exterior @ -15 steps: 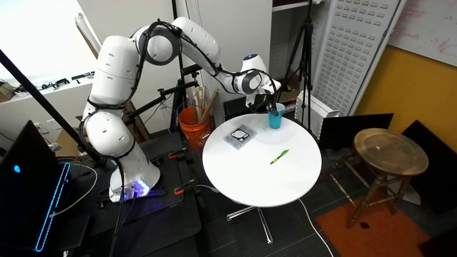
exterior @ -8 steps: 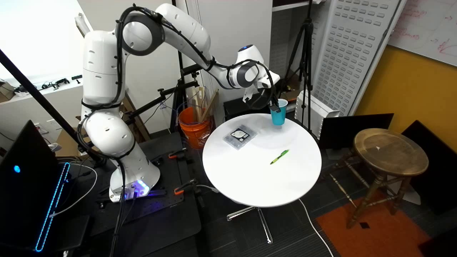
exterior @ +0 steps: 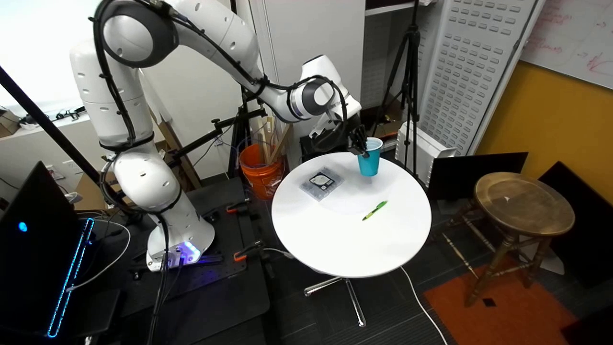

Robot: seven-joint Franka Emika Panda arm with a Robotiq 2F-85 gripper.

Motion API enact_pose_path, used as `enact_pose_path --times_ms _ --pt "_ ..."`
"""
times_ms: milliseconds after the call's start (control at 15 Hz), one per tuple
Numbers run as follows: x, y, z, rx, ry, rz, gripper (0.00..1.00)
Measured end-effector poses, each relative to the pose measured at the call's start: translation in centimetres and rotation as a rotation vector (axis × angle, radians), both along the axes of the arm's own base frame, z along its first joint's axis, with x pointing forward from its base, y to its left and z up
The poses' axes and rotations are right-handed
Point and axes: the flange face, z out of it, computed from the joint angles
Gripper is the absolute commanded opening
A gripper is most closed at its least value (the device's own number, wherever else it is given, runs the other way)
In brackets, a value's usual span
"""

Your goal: Move the light blue cup to the right

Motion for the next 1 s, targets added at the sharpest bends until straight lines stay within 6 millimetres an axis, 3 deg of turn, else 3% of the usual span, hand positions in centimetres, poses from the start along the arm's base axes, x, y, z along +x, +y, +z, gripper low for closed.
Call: enact_pose_path --times_ms 467,1000 --pt "-6.0 -4.0 0.7 0.066 0.002 -0.195 0.01" --pt "-10.6 -10.1 -1.0 0.131 0.032 -0.412 0.01"
